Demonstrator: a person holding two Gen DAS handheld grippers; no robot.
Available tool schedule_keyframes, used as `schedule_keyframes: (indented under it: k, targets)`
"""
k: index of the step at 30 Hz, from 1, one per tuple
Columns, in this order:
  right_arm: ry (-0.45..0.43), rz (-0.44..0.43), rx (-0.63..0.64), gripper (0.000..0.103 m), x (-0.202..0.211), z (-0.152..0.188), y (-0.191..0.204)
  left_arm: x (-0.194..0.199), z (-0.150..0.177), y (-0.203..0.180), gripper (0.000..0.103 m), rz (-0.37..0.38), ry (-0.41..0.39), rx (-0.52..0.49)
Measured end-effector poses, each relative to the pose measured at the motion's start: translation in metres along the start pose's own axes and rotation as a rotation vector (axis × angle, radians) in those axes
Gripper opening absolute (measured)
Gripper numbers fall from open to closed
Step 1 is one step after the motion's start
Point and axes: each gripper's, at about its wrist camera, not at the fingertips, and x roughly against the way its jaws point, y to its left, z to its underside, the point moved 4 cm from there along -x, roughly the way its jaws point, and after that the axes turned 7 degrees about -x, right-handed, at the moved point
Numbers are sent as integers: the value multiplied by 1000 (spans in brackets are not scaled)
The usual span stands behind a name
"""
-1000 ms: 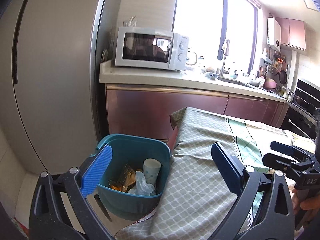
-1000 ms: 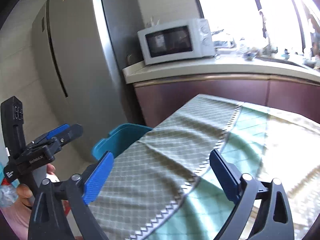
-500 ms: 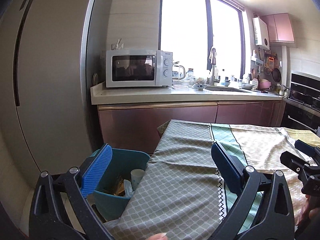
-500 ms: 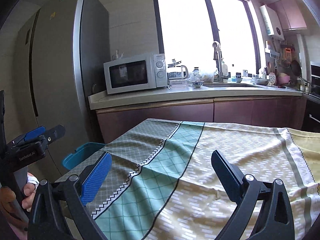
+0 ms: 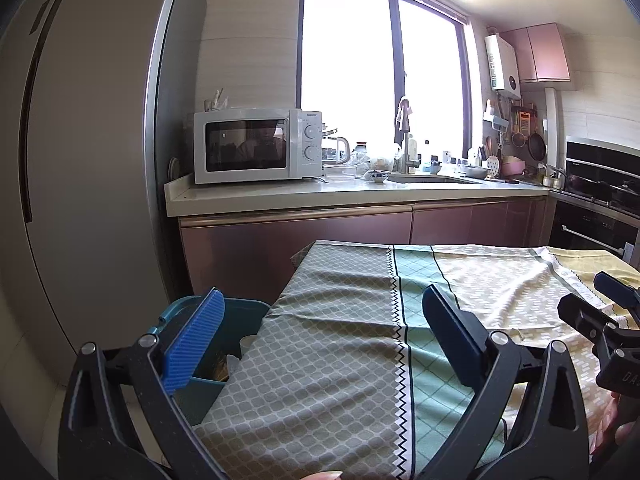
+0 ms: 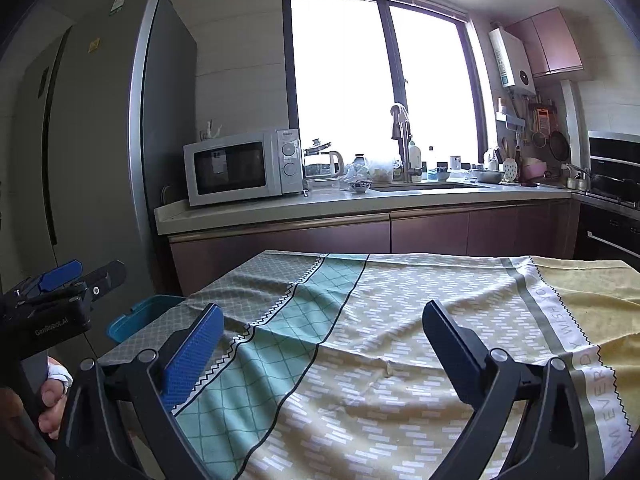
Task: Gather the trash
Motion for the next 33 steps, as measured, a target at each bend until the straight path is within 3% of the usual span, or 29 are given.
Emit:
schedule_keyframes:
  k: [5, 33]
  targets:
    - [-40, 49, -1, 96, 11, 1, -6, 1, 1, -10, 97, 9, -10, -17]
    - [-42, 42, -36, 96, 24, 1, -17, 11, 3, -16, 97, -4, -33, -24]
